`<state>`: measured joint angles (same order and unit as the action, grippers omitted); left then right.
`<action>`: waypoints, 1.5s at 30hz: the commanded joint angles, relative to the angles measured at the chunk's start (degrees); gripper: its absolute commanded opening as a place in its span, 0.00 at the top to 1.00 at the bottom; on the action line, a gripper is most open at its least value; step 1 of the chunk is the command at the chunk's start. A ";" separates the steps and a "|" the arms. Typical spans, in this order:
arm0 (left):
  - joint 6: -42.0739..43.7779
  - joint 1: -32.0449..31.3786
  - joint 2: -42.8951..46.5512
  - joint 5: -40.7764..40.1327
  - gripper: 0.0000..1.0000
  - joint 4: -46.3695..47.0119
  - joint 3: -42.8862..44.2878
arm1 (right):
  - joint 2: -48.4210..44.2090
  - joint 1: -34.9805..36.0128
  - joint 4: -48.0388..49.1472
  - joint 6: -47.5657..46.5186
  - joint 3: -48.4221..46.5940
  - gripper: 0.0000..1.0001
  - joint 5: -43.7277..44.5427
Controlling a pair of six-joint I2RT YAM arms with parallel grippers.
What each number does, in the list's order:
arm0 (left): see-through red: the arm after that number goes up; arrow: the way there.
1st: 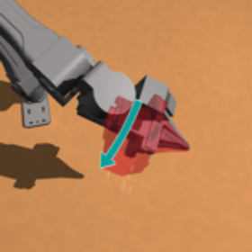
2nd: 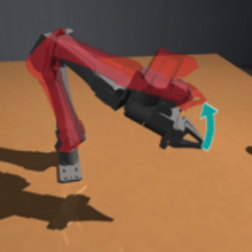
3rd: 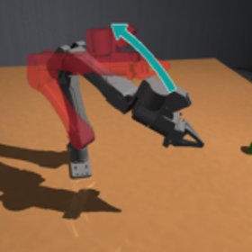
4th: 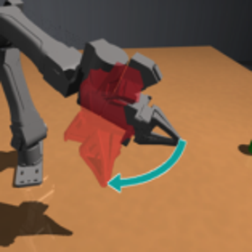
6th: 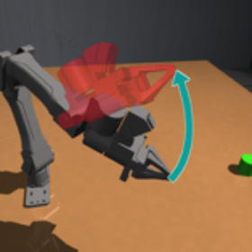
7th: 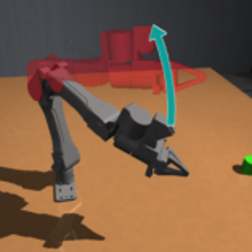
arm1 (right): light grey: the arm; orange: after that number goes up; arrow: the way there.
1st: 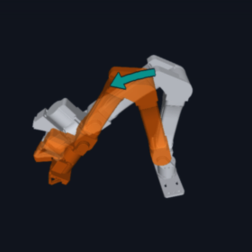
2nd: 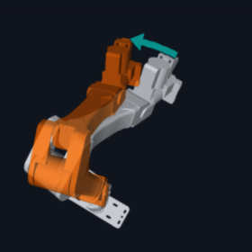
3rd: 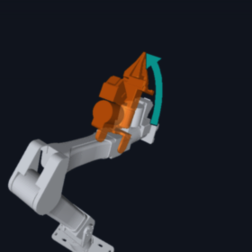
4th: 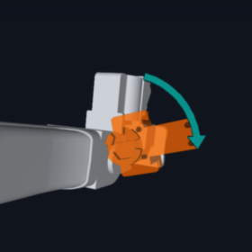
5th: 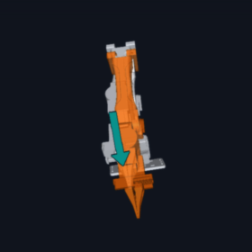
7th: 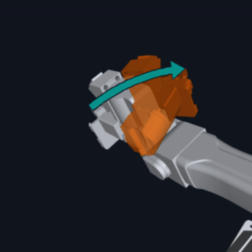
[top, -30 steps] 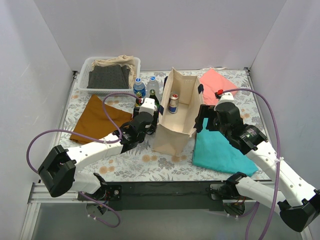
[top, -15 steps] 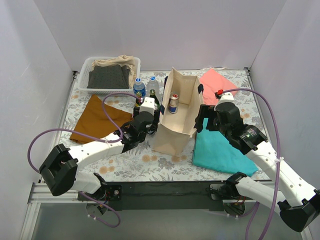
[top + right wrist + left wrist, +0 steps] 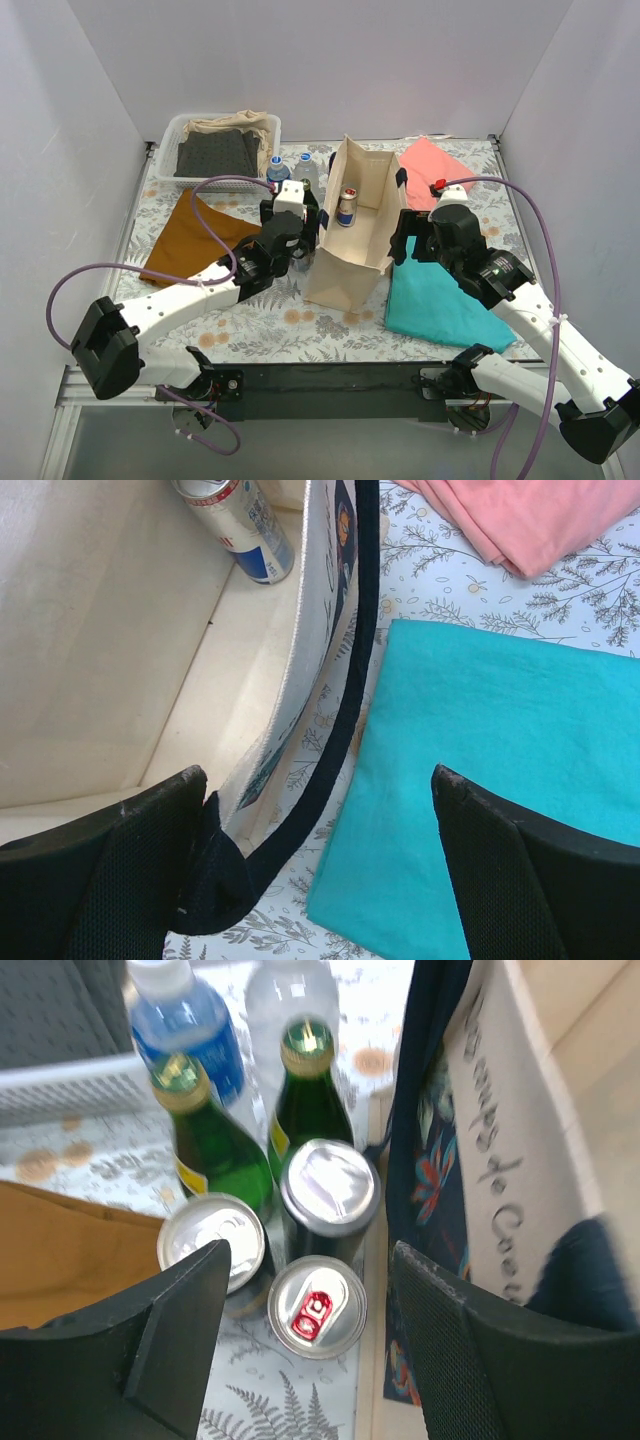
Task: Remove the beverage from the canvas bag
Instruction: Place the drink at the center of the board, then take out the drink from the canvas bag.
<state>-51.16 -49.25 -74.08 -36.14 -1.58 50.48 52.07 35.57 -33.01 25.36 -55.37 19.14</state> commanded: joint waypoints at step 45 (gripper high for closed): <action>11.52 -0.14 -16.18 23.48 0.32 -17.93 43.04 | 1.63 -0.42 3.92 -7.79 -3.69 0.93 -10.43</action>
<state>-40.21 -49.25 -90.87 -13.45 -19.27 91.55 53.58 35.35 -31.09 19.53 -56.10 10.50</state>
